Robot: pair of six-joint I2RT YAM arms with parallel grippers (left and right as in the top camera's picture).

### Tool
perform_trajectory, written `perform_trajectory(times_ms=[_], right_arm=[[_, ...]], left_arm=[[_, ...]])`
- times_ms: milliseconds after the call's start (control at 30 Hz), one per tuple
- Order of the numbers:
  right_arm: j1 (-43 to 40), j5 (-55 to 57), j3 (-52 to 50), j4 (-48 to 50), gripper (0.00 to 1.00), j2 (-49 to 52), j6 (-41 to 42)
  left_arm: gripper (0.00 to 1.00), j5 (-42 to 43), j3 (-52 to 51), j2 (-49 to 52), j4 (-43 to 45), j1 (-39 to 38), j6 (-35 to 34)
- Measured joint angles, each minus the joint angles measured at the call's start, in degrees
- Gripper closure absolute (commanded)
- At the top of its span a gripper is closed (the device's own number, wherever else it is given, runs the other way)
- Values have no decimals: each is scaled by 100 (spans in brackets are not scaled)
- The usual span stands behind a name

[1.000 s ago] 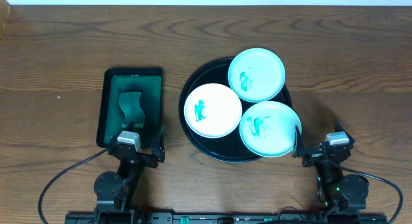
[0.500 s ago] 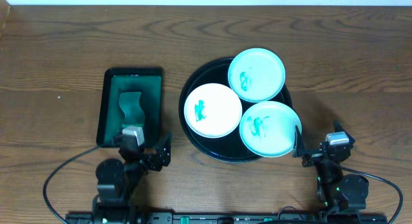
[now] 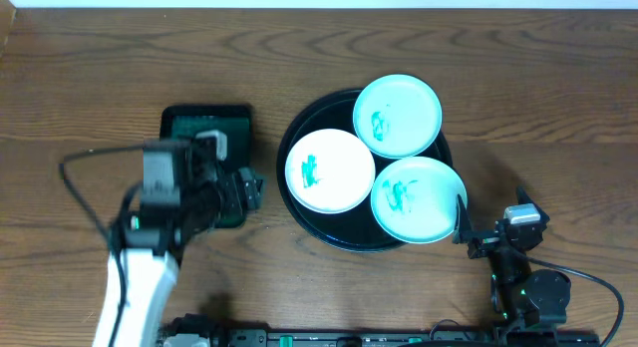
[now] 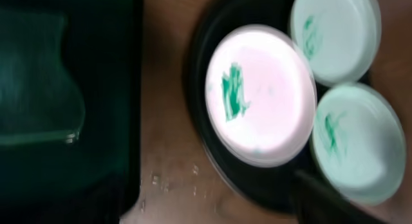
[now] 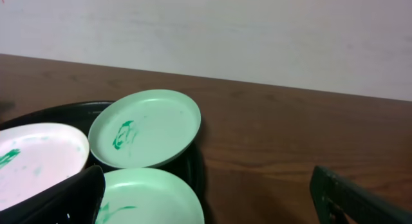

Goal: Clean dirty plates on tray and stack at the side
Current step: 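Lower the left gripper into the water tray over the green sponge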

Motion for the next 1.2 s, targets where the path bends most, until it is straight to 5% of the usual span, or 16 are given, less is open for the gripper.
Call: perform_trajectory(times_ms=[267,1200], right_arm=[[0,0,0,-2,1,2,0],[0,-35,0,0,1,2,79]], left_arm=[[18,-549,1388,1274,-1622,0,160],[18,-782,1408,1381,-1735,0,223]])
